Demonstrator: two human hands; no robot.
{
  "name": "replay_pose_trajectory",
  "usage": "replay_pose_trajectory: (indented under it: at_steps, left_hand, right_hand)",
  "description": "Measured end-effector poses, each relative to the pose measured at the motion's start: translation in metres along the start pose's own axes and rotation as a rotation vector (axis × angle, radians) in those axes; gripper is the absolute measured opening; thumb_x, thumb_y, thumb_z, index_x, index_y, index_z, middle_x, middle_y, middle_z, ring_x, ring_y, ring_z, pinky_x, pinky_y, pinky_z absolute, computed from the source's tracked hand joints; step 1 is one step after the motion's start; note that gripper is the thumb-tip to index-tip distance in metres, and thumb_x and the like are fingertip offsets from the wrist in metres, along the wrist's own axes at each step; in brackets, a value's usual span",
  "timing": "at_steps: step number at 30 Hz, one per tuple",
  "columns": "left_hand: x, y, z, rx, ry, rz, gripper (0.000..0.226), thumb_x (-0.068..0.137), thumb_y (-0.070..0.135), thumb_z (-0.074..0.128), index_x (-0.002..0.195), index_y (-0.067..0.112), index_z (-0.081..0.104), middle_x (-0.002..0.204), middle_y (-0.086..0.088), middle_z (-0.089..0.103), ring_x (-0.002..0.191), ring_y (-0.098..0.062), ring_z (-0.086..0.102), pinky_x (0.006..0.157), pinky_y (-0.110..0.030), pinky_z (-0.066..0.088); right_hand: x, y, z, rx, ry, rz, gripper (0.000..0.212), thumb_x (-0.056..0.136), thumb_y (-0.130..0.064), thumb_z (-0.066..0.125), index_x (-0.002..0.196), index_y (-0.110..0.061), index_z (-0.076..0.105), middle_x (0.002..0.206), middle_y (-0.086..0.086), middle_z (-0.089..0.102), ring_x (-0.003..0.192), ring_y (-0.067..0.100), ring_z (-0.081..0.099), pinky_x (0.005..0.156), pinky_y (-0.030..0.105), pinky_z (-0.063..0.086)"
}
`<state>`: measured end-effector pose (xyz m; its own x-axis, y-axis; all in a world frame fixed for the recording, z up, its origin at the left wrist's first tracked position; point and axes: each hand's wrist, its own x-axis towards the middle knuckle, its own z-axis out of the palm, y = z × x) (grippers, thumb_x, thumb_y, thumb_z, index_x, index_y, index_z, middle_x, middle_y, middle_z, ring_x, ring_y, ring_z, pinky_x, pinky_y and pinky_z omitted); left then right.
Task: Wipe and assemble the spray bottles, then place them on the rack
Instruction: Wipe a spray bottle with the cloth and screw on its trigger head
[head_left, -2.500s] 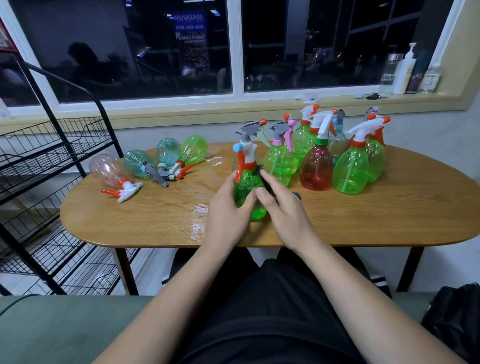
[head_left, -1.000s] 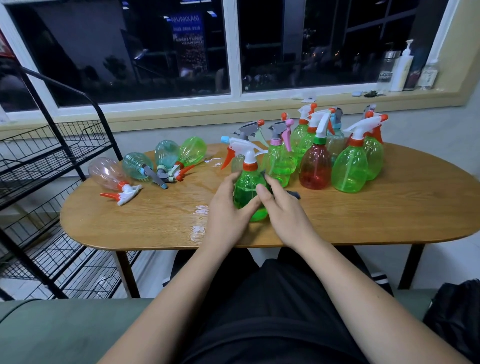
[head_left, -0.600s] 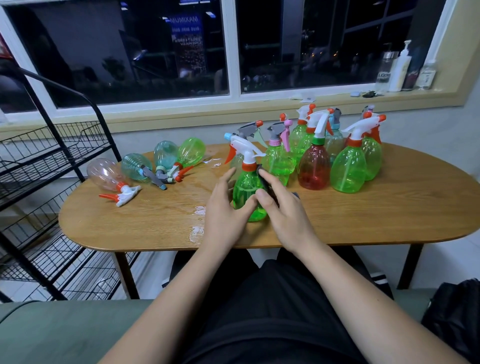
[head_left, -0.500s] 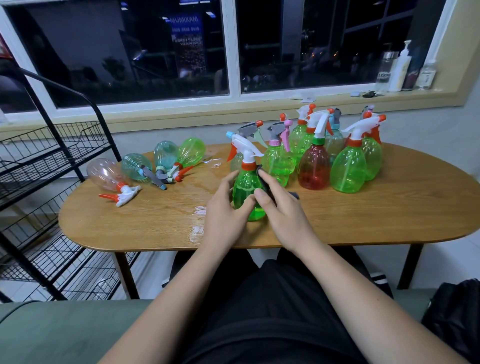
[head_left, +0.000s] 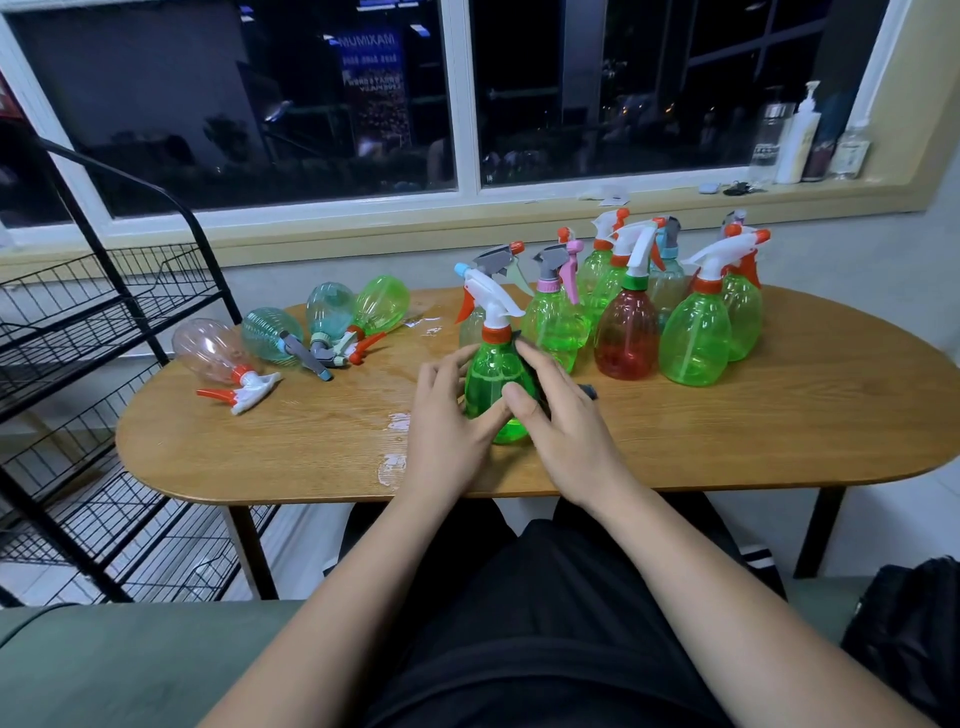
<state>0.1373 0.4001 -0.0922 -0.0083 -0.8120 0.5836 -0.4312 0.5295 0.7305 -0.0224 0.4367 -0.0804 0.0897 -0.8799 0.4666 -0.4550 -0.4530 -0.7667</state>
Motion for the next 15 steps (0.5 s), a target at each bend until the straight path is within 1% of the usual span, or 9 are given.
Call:
replay_pose_trajectory:
  at_steps: [1, 2, 3, 5, 7, 9, 10, 12, 15]
  left_hand:
    - [0.000, 0.000, 0.000, -0.003, 0.005, -0.002, 0.069, 0.082, 0.055, 0.076, 0.144, 0.034, 0.056, 0.126, 0.013, 0.052, 0.116, -0.003, 0.062, 0.099, -0.036, 0.057]
    - [0.000, 0.001, 0.001, -0.011, 0.010, -0.008, 0.069, 0.081, 0.056, 0.076, 0.144, 0.034, 0.057, 0.127, 0.013, 0.054, 0.116, -0.002, 0.062, 0.098, -0.036, 0.057]
    - [-0.001, 0.001, 0.001, -0.021, 0.018, -0.015, 0.068, 0.081, 0.056, 0.076, 0.143, 0.035, 0.057, 0.128, 0.013, 0.056, 0.115, -0.002, 0.063, 0.098, -0.036, 0.058]
    - [-0.001, 0.001, 0.002, -0.044, 0.035, -0.027, 0.067, 0.082, 0.055, 0.079, 0.142, 0.035, 0.057, 0.131, 0.015, 0.060, 0.114, -0.003, 0.066, 0.097, -0.038, 0.059]
    - [-0.002, 0.001, 0.002, -0.068, 0.042, -0.048, 0.066, 0.082, 0.054, 0.081, 0.141, 0.035, 0.057, 0.133, 0.018, 0.064, 0.115, -0.003, 0.067, 0.097, -0.039, 0.059]
    - [-0.002, 0.003, 0.002, -0.081, 0.034, -0.077, 0.064, 0.082, 0.053, 0.079, 0.140, 0.036, 0.057, 0.131, 0.020, 0.068, 0.115, -0.001, 0.068, 0.098, -0.041, 0.059]
    - [-0.002, 0.004, 0.002, -0.079, 0.026, -0.090, 0.063, 0.082, 0.053, 0.077, 0.140, 0.037, 0.057, 0.129, 0.021, 0.069, 0.114, 0.001, 0.068, 0.098, -0.041, 0.059]
    - [-0.002, 0.006, 0.001, -0.069, 0.015, -0.098, 0.063, 0.082, 0.054, 0.074, 0.140, 0.038, 0.055, 0.126, 0.022, 0.070, 0.113, 0.002, 0.068, 0.099, -0.040, 0.058]
    - [0.000, 0.002, 0.002, -0.028, -0.002, -0.070, 0.066, 0.084, 0.053, 0.077, 0.143, 0.034, 0.054, 0.130, 0.019, 0.066, 0.120, -0.002, 0.064, 0.101, -0.040, 0.056]
  right_hand:
    - [0.001, 0.001, 0.000, 0.003, -0.006, 0.008, 0.065, 0.108, -0.055, 0.047, 0.166, -0.031, 0.032, 0.165, -0.025, 0.031, 0.149, -0.015, 0.024, 0.113, 0.001, 0.018]
    - [0.002, 0.002, 0.000, 0.005, -0.011, 0.021, 0.065, 0.108, -0.056, 0.046, 0.167, -0.032, 0.031, 0.166, -0.024, 0.032, 0.151, -0.013, 0.025, 0.116, 0.006, 0.020]
    - [0.004, 0.004, 0.000, 0.009, -0.016, 0.040, 0.064, 0.108, -0.058, 0.045, 0.166, -0.034, 0.031, 0.167, -0.021, 0.034, 0.152, -0.008, 0.028, 0.120, 0.014, 0.024]
    - [0.008, 0.009, 0.001, 0.010, -0.024, 0.100, 0.063, 0.107, -0.063, 0.043, 0.164, -0.037, 0.034, 0.162, -0.012, 0.048, 0.150, 0.005, 0.041, 0.121, 0.032, 0.035]
    - [0.010, 0.012, 0.001, -0.006, -0.030, 0.170, 0.062, 0.106, -0.066, 0.043, 0.161, -0.037, 0.039, 0.150, -0.007, 0.061, 0.141, 0.012, 0.052, 0.116, 0.039, 0.043]
    - [0.010, 0.013, 0.002, -0.019, -0.015, 0.182, 0.056, 0.106, -0.065, 0.044, 0.154, -0.036, 0.047, 0.137, -0.008, 0.068, 0.132, 0.014, 0.059, 0.109, 0.039, 0.048]
    - [0.010, 0.013, 0.002, -0.008, -0.003, 0.171, 0.054, 0.106, -0.063, 0.046, 0.152, -0.035, 0.050, 0.134, -0.010, 0.069, 0.130, 0.013, 0.061, 0.108, 0.037, 0.049]
    - [0.007, 0.011, 0.001, 0.033, 0.018, 0.131, 0.057, 0.106, -0.061, 0.049, 0.156, -0.034, 0.048, 0.143, -0.014, 0.065, 0.137, 0.007, 0.056, 0.113, 0.034, 0.045]
    - [0.002, 0.007, 0.000, 0.039, 0.035, 0.021, 0.062, 0.106, -0.055, 0.054, 0.162, -0.030, 0.043, 0.162, -0.017, 0.048, 0.149, -0.003, 0.040, 0.122, 0.029, 0.035]
